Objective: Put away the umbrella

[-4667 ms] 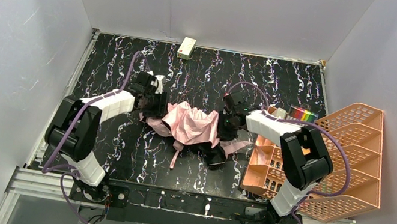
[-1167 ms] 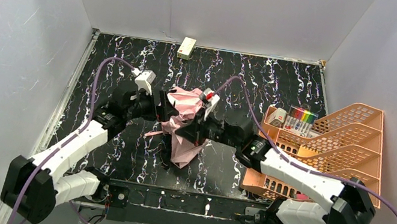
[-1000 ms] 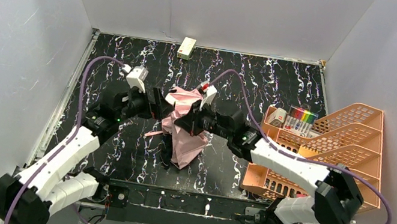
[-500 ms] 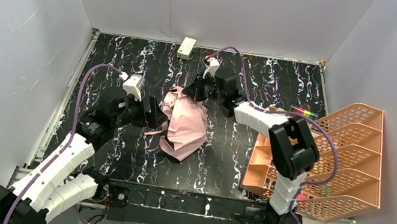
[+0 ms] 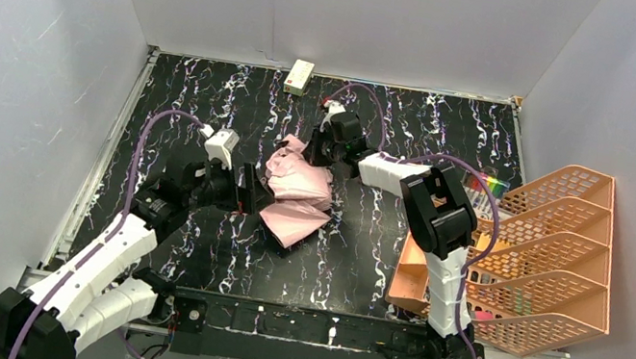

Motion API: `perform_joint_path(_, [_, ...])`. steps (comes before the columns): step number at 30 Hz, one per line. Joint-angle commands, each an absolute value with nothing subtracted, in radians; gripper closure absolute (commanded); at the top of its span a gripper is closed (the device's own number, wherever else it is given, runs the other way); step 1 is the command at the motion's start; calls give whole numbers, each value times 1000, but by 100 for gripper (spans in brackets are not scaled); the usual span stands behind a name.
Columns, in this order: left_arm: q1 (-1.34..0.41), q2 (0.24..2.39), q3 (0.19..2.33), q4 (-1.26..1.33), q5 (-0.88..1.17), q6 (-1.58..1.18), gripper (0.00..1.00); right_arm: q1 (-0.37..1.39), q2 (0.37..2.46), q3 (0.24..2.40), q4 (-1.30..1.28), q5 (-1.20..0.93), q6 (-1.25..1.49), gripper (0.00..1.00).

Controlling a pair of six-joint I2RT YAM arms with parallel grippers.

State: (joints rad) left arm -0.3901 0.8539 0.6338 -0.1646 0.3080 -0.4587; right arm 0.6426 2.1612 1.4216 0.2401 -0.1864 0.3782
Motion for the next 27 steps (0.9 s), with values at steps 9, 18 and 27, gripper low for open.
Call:
perform_joint_path(9, [-418, 957, 525, 47, 410, -535, 2, 594, 2133, 1311, 125, 34, 516, 100])
perform_joint_path(18, [-422, 1080, 506, 171, 296, -512, 15, 592, 2110, 1272, 156, -42, 507, 100])
perform_joint_path(27, [-420, 1186, 499, 335, 361, -506, 50, 588, 2119, 1277, 149, -76, 494, 100])
